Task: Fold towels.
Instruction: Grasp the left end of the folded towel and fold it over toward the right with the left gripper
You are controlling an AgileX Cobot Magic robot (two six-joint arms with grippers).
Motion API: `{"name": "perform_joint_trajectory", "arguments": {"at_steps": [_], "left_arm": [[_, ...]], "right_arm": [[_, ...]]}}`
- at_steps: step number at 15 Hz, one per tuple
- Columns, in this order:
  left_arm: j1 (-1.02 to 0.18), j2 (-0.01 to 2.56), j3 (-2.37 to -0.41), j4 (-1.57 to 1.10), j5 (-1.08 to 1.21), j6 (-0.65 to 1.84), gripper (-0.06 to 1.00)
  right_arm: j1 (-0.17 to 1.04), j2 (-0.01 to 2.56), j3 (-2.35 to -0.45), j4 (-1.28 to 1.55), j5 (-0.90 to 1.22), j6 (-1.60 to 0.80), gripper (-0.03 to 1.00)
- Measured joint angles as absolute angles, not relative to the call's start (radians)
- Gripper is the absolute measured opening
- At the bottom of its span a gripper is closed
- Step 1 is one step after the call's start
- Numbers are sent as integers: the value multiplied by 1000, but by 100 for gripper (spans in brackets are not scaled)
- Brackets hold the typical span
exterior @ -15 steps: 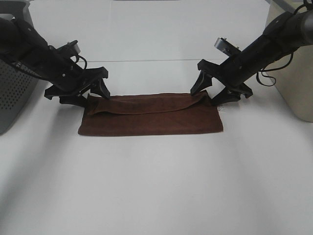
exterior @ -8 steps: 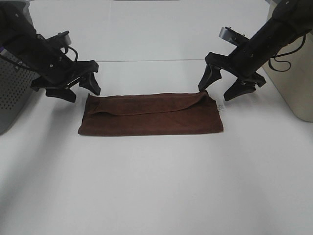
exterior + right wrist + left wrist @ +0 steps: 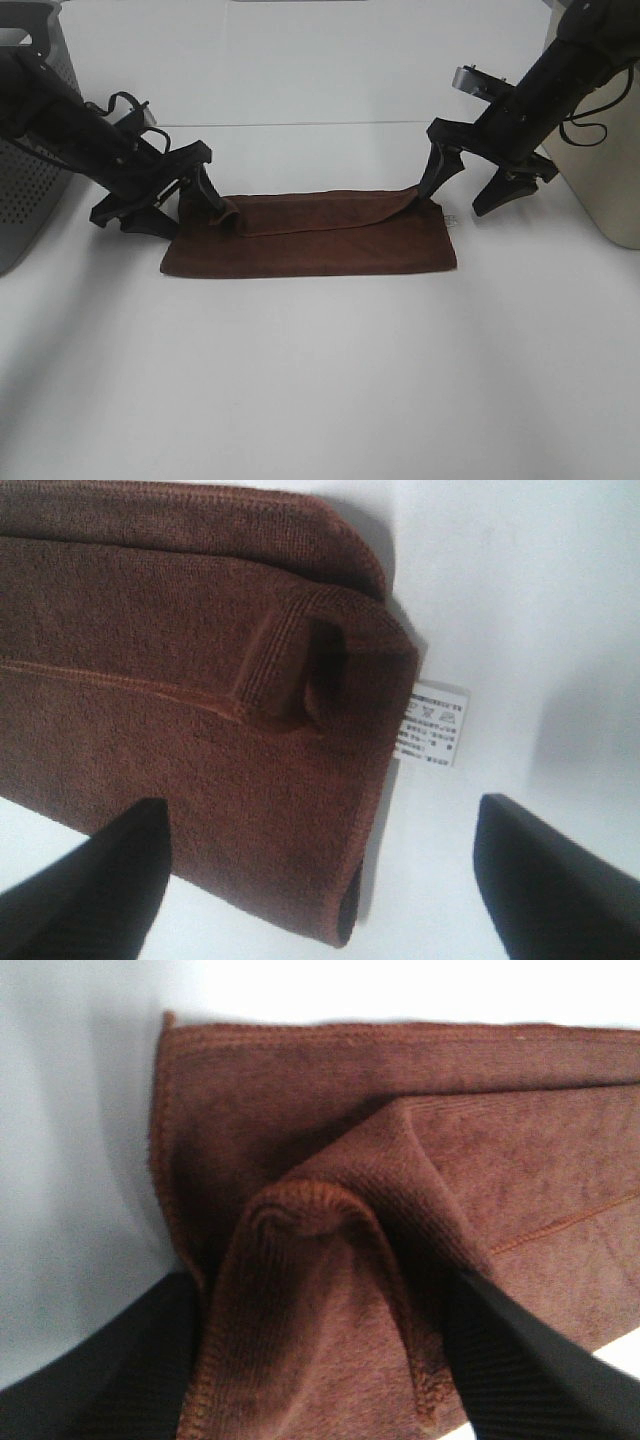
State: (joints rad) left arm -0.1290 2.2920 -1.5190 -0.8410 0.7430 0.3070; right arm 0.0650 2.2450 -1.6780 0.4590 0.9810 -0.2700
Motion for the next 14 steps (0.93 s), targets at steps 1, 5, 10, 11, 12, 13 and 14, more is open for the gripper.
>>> {"name": "perform_joint_trajectory", "arguments": {"at_steps": [1, 5, 10, 11, 12, 13, 14], "left_arm": [[-134, 2297, -1519, -854, 742, 310, 55], [-96, 2283, -1527, -820, 738, 293, 2], [-62, 2221, -1674, -635, 857, 130, 2], [-73, 2217, -1729, -629, 903, 115, 2], [-91, 2217, -1785, -631, 940, 106, 2], [-118, 2217, -1828, -639, 965, 97, 2], [-155, 2217, -1867, -649, 974, 82, 2]], "right_arm": [[65, 2245, -1678, 459, 978, -270, 78], [65, 2245, -1678, 453, 966, -270, 78], [65, 2245, -1678, 452, 965, -270, 78], [65, 2245, -1678, 452, 965, -270, 78], [65, 2245, -1678, 452, 966, -270, 78], [65, 2245, -1678, 452, 966, -270, 78], [65, 2245, -1678, 452, 966, -270, 78]]}}
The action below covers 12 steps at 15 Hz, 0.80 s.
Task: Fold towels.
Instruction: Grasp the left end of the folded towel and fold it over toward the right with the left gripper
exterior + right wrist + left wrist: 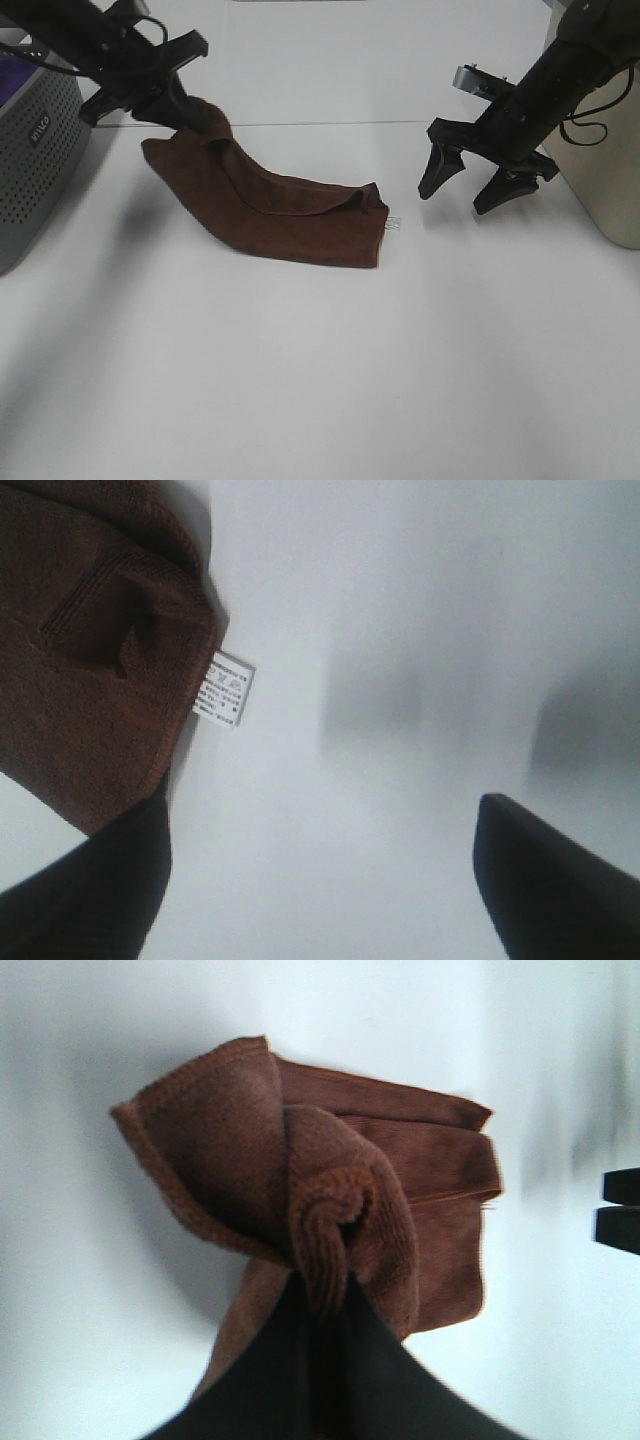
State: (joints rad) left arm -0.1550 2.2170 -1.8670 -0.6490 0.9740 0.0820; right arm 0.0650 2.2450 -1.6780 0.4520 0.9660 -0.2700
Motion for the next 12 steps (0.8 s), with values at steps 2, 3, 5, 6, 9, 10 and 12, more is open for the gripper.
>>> {"name": "perform_joint_trajectory", "arguments": {"at_steps": [2, 3, 5, 6, 9, 10, 12], "left_arm": [[-242, 2216, -1896, -657, 941, 58, 2], [-283, 2216, -1898, -657, 910, 54, 2], [-359, 2243, -1903, -661, 846, 28, 1], [-390, 2266, -1903, -661, 810, 11, 1], [-456, 2343, -1915, -661, 723, -6, 8], [-469, 2363, -1923, -666, 694, -26, 15], [-485, 2384, -1935, -692, 654, -49, 40]], "right_arm": [[65, 2245, -1678, 452, 966, -270, 78], [65, 2245, -1678, 452, 966, -270, 78], [65, 2245, -1678, 452, 966, -270, 78], [65, 2245, -1678, 452, 966, -270, 78], [65, 2245, -1678, 463, 966, -270, 78], [65, 2245, -1678, 472, 966, -270, 78], [65, 2245, -1678, 479, 966, -270, 78]]}}
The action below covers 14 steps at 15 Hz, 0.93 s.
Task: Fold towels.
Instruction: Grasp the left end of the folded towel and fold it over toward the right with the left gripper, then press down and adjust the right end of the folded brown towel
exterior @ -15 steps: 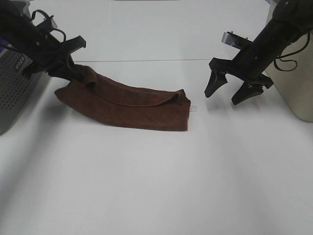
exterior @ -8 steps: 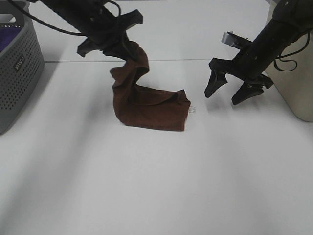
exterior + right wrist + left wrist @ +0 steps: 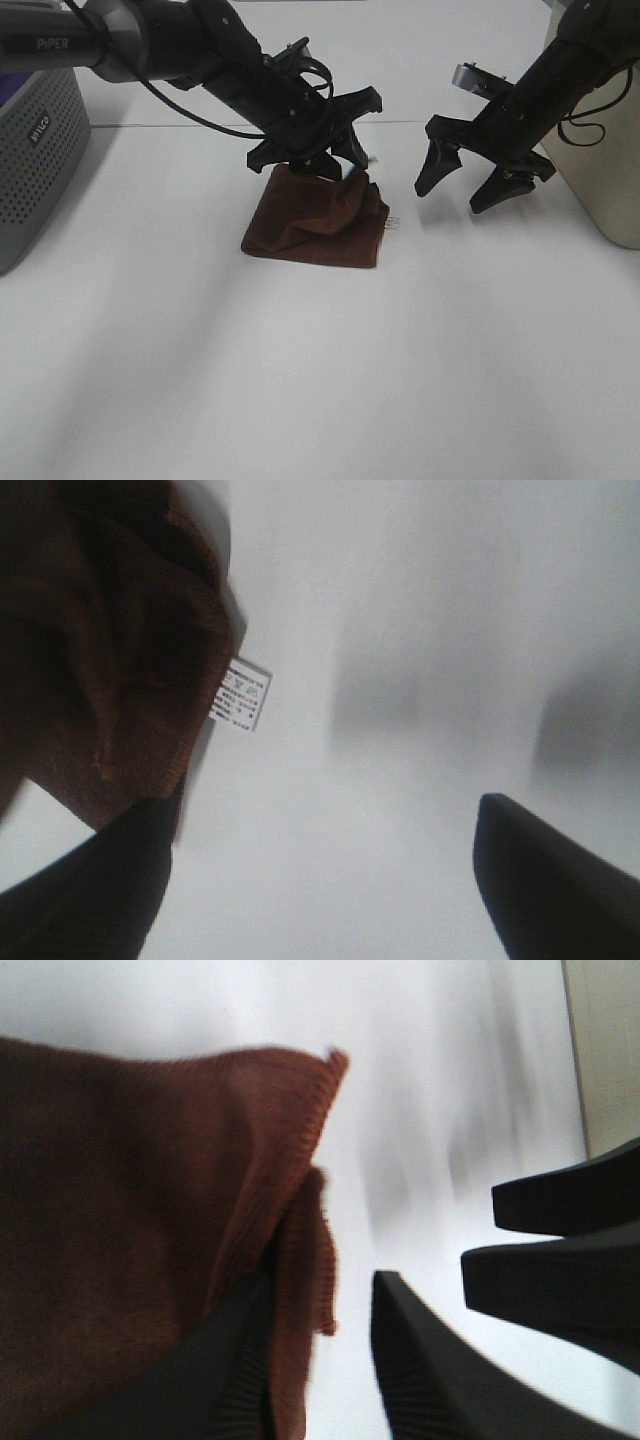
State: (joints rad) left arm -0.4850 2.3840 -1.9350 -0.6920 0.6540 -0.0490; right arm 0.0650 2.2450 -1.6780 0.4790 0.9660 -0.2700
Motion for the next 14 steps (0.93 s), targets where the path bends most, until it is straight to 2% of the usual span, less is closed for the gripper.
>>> {"name": "perform_joint_trajectory", "arguments": {"at_steps": [2, 3, 6, 10, 14], "left_arm": [[-487, 2386, -1937, -720, 653, -52, 63], [-487, 2386, -1937, -740, 661, -46, 69], [-470, 2364, -1943, -740, 682, 38, 72], [-326, 2276, -1957, -625, 704, 69, 72], [-215, 2275, -1961, -485, 814, 69, 72]], "right_arm": [[65, 2245, -1678, 480, 966, -270, 78], [65, 2245, -1678, 483, 966, -270, 78], [65, 2243, -1678, 568, 978, -283, 78], [78, 2240, -1678, 901, 1037, -459, 78], [218, 2238, -1678, 1019, 982, -541, 78]]}}
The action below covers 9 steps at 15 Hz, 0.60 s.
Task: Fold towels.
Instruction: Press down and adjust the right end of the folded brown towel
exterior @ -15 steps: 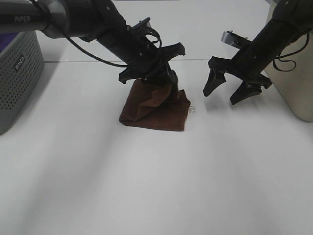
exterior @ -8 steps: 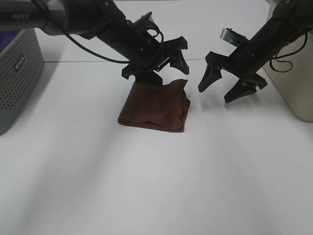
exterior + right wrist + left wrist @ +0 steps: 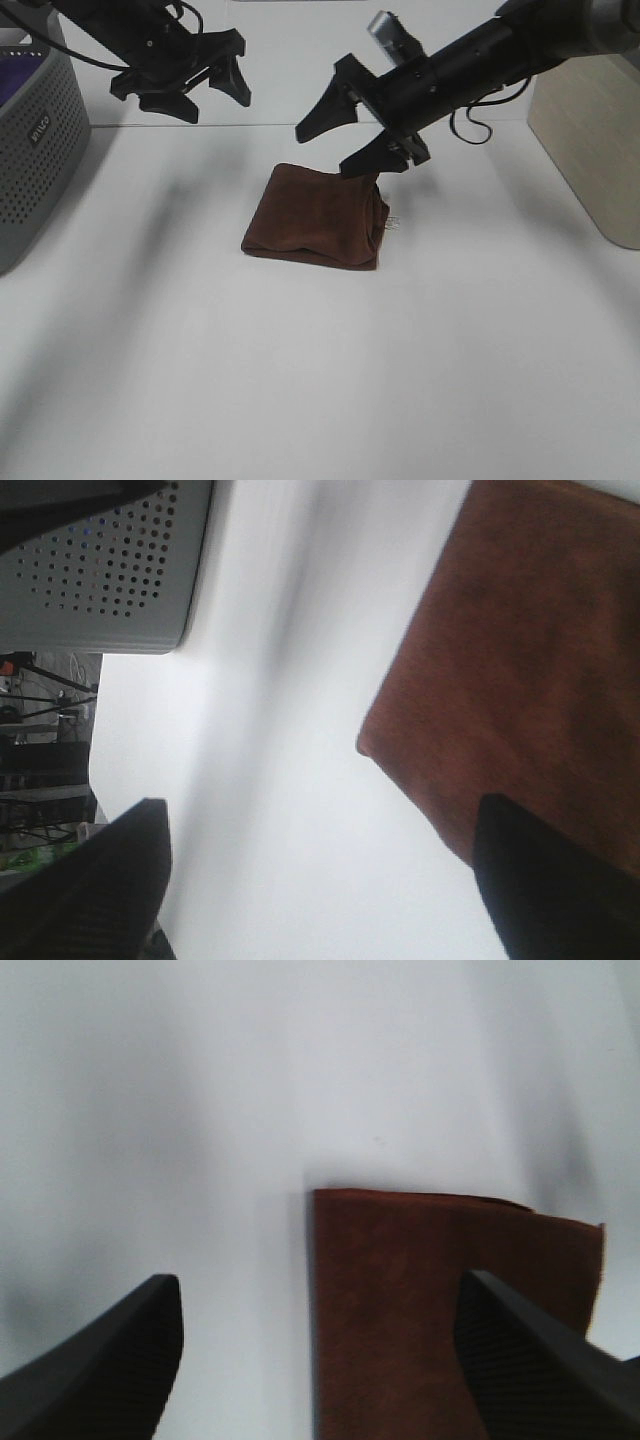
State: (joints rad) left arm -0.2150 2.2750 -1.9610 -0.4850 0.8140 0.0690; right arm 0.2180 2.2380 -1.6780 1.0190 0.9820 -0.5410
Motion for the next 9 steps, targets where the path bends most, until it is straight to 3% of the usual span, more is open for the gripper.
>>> {"name": "perform_joint_trajectory", "arguments": {"at_steps": [3, 9], "left_arm": [[-202, 2280, -1961, -414, 848, 60, 72], [-201, 2313, -1961, -408, 898, 53, 72]], "right_arm": [[286, 2238, -1678, 1027, 865, -557, 78], [205, 2372, -1678, 1027, 850, -549, 77]]}}
